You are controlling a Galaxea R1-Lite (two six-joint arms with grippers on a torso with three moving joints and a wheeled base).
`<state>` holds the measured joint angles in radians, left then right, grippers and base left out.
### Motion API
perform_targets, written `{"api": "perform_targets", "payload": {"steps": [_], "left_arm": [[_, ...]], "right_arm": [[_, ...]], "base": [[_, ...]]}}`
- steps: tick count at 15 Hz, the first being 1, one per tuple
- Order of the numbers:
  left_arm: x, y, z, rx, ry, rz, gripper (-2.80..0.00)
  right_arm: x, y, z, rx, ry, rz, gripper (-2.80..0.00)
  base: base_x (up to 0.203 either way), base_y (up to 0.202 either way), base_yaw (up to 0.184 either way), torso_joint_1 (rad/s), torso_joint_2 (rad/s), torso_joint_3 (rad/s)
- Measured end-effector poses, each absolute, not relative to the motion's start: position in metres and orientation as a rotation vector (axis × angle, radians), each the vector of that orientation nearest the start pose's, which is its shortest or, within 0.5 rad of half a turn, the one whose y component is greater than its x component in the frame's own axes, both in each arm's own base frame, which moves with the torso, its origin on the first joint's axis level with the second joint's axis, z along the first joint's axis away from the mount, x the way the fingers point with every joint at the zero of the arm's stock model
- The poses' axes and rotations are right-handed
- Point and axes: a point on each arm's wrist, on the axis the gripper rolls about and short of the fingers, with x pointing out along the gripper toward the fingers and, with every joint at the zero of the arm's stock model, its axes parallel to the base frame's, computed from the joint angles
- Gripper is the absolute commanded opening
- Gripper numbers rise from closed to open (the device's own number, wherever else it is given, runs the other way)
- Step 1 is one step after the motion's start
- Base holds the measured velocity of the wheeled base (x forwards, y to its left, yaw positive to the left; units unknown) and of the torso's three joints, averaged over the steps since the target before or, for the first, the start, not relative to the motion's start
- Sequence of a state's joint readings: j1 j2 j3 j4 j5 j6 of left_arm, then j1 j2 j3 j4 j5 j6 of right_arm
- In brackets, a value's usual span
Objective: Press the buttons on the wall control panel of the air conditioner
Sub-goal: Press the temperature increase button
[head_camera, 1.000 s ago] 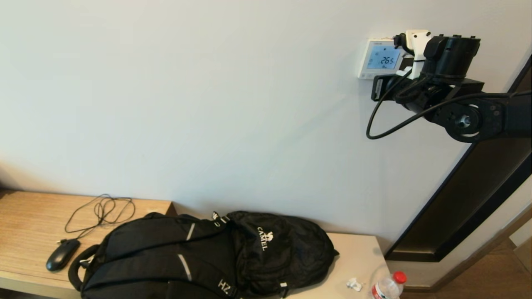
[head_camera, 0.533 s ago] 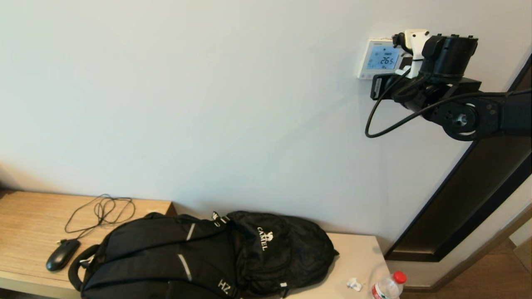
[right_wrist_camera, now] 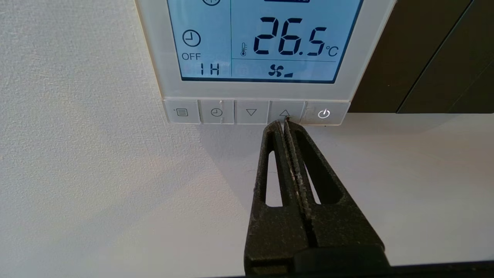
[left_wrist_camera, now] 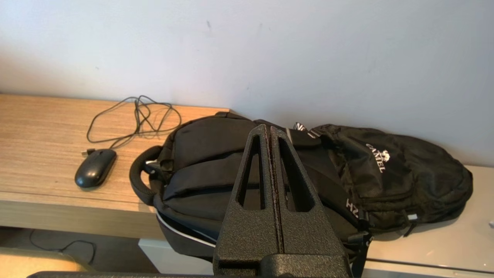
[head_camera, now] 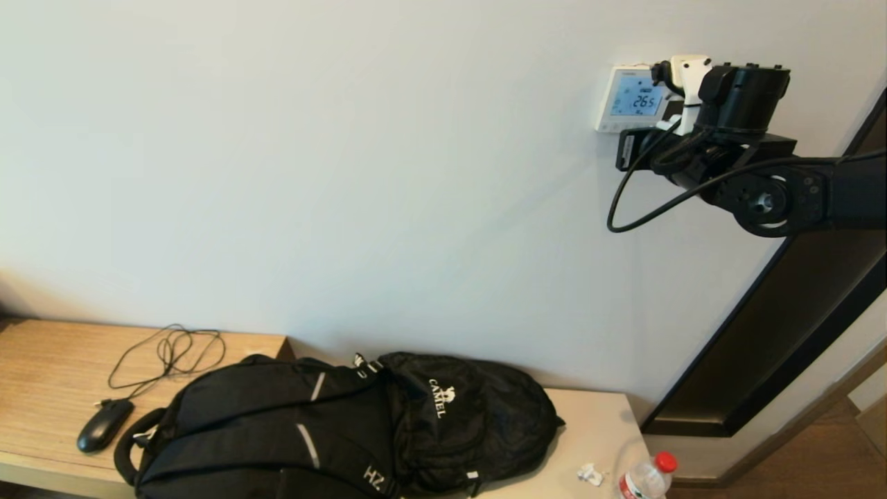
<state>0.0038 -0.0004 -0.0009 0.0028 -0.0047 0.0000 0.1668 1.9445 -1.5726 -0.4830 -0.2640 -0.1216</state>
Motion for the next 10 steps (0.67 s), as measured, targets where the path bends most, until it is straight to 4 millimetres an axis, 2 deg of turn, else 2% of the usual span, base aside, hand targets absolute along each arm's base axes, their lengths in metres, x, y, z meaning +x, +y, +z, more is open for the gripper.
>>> {"api": "perform_targets", "payload": {"steps": [10], "left_arm": [[-0.023, 0.0, 0.075, 0.0, 0.002, -0.001, -2.8]], "right_arm": [[0.38, 0.061, 0.305, -0.1, -0.112, -0.096, -2.8]], "base": [[0.0, 0.0, 0.0, 0.0, 0.0, 0.0]]}}
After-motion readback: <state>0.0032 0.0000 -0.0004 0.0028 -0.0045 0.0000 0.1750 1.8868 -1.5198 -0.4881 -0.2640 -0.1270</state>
